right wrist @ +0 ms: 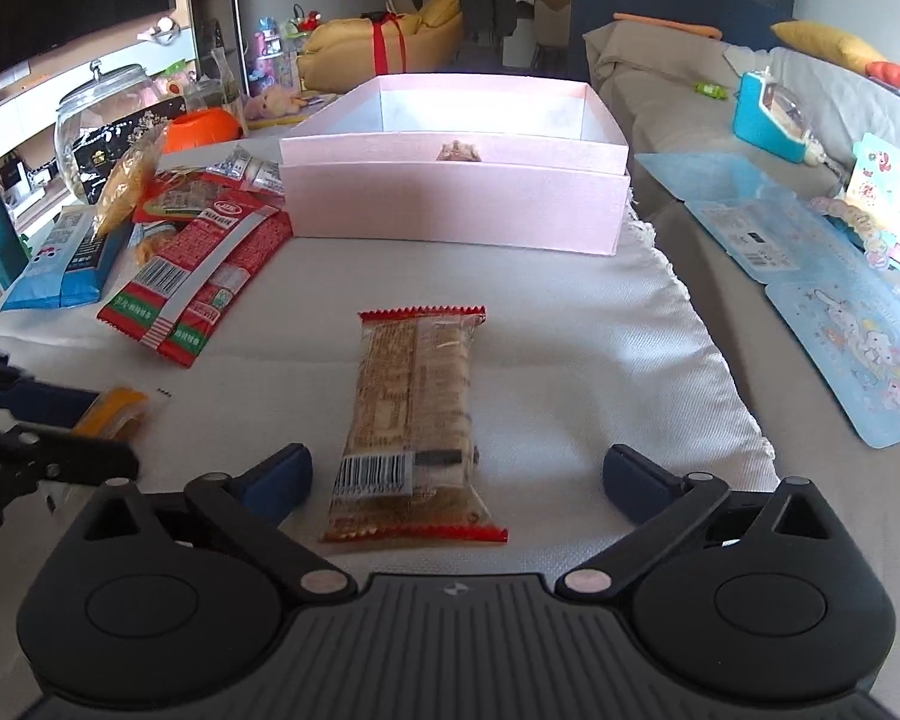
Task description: Organize snacks
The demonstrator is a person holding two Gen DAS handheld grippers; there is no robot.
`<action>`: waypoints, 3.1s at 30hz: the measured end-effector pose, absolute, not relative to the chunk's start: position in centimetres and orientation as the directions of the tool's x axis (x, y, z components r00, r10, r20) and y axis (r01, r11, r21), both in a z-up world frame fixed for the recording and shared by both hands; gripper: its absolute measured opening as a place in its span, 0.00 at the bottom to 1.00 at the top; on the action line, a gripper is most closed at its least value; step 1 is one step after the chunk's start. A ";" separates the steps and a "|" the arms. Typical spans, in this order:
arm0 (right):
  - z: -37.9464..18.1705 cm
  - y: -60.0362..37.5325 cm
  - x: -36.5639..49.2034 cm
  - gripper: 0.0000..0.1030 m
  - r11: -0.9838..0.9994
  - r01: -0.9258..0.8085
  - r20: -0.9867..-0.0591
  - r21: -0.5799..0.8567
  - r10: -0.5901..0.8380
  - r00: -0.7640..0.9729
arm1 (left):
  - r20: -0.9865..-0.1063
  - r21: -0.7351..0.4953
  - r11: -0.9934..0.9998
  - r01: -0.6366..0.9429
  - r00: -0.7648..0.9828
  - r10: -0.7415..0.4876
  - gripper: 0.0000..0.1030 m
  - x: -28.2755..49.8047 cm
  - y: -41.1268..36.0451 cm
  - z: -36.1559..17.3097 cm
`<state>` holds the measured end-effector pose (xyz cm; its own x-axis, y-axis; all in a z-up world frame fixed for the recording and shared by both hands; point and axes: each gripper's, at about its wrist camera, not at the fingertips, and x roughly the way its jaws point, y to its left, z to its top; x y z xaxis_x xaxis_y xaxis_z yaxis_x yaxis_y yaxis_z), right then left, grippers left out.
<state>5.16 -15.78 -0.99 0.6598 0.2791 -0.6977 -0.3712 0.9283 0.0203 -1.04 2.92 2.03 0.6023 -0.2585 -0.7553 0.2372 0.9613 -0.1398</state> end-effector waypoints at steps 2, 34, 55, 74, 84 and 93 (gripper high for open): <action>-1.0 -15.9 5.0 1.00 0.922 -0.387 -0.701 0.019 0.289 0.652 | -0.755 -0.121 0.963 0.240 0.608 -0.246 0.45 -1.2 2.5 2.0; 1.2 -13.2 7.2 0.37 0.880 -0.471 -0.724 0.059 0.363 0.587 | -0.773 -0.219 0.962 0.160 0.573 -0.271 0.43 -1.5 3.7 2.4; 8.2 -18.6 8.4 0.35 0.882 -0.444 -0.573 0.161 0.450 0.685 | -0.583 -0.234 0.939 0.251 0.737 -0.342 0.25 1.7 4.2 7.3; 6.9 -10.5 16.2 0.67 0.825 -0.519 -0.651 0.224 0.523 0.550 | -0.531 -0.304 0.945 -0.120 0.845 -0.063 0.31 4.7 14.6 7.4; 1.9 0.6 14.5 0.76 0.800 -0.587 -0.739 0.122 0.468 0.485 | -0.566 -0.328 0.911 -0.251 0.824 0.023 0.31 -0.4 19.2 6.1; 1.4 -4.0 11.7 0.52 0.807 -0.579 -0.746 0.116 0.456 0.485 | -0.574 -0.343 0.919 -0.197 0.818 -0.039 0.31 -0.4 18.0 5.2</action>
